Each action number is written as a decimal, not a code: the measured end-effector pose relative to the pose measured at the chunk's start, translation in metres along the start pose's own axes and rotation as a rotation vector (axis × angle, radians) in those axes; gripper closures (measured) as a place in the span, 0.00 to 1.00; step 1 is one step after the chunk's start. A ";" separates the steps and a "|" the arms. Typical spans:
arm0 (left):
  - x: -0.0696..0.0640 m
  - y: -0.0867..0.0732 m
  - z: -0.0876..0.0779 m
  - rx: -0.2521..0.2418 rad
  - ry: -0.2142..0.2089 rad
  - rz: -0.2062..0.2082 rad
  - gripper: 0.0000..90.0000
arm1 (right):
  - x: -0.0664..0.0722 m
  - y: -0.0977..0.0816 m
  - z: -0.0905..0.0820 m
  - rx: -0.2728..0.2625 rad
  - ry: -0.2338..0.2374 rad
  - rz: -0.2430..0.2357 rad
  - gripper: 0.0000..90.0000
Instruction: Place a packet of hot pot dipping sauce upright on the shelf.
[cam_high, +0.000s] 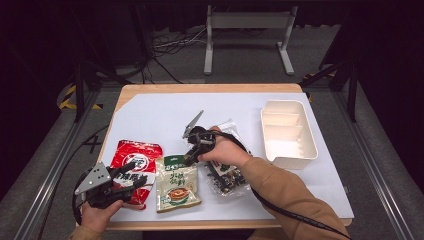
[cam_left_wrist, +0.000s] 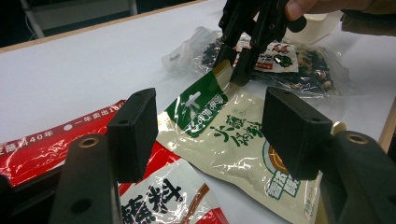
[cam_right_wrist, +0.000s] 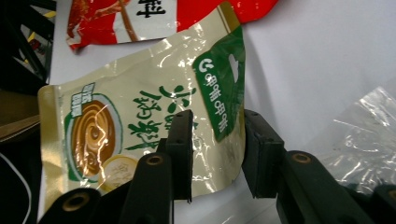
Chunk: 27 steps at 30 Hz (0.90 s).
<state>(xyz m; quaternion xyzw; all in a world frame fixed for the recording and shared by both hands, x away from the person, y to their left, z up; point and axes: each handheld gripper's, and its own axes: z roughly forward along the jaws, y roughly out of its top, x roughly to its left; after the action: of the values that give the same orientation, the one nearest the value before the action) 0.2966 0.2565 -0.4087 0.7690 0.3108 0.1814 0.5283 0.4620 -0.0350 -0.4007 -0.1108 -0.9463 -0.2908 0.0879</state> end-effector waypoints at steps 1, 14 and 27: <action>0.000 0.000 0.000 0.000 0.000 0.000 0.41 | 0.001 0.000 0.000 0.006 0.014 -0.010 0.75; 0.000 0.000 0.000 0.000 0.001 0.001 0.41 | 0.008 0.001 0.016 0.084 0.022 -0.036 0.79; 0.001 0.000 -0.001 -0.001 0.007 -0.002 0.41 | 0.010 0.004 0.012 0.089 -0.050 -0.034 0.99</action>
<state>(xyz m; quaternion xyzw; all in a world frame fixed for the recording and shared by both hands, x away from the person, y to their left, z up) 0.2962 0.2578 -0.4084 0.7679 0.3135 0.1837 0.5276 0.4519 -0.0232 -0.4058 -0.0979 -0.9620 -0.2469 0.0640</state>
